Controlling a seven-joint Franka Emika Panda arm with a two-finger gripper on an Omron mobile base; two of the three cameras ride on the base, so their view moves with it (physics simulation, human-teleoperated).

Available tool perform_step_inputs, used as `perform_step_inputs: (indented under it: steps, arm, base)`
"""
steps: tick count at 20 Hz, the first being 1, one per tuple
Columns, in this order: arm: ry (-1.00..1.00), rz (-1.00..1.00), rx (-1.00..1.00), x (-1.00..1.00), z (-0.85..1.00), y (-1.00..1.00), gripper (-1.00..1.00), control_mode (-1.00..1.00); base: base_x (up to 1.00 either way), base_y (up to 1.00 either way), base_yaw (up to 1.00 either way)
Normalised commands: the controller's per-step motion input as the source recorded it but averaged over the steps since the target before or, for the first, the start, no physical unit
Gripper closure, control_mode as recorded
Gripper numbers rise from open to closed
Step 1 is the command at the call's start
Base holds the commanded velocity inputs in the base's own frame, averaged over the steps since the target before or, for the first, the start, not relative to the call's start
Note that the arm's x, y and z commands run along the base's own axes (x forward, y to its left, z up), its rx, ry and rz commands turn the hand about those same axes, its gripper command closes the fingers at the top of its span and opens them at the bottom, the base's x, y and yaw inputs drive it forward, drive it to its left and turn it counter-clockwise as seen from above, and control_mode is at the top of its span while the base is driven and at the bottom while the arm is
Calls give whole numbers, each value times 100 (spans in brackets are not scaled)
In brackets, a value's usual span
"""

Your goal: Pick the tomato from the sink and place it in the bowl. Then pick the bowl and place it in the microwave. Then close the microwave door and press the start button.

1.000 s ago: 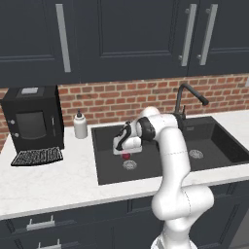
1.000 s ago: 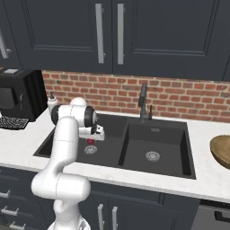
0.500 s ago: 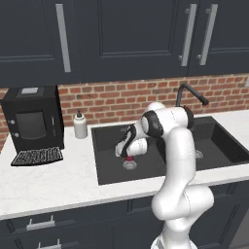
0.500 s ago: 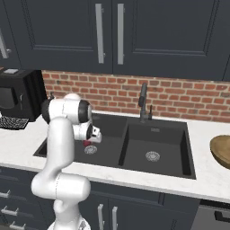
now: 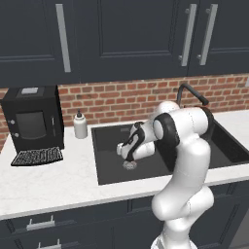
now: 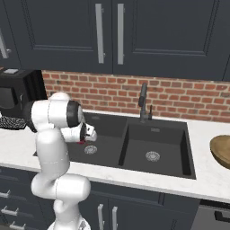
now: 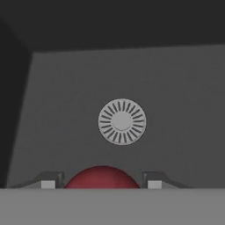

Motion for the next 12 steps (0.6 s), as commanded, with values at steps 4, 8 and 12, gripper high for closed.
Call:
perform_step_inputs:
  steps: [4, 8, 12]
  arm:
    - [0, -1, 0, -37, 100, 5, 100, -100]
    - [0, -1, 0, -54, 100, 0, 100, -100]
    - [0, -3, -2, -63, 100, 0, 100, -100]
  base:
    - [0, 0, 0]
    - [0, 0, 0]
    - [0, 0, 0]
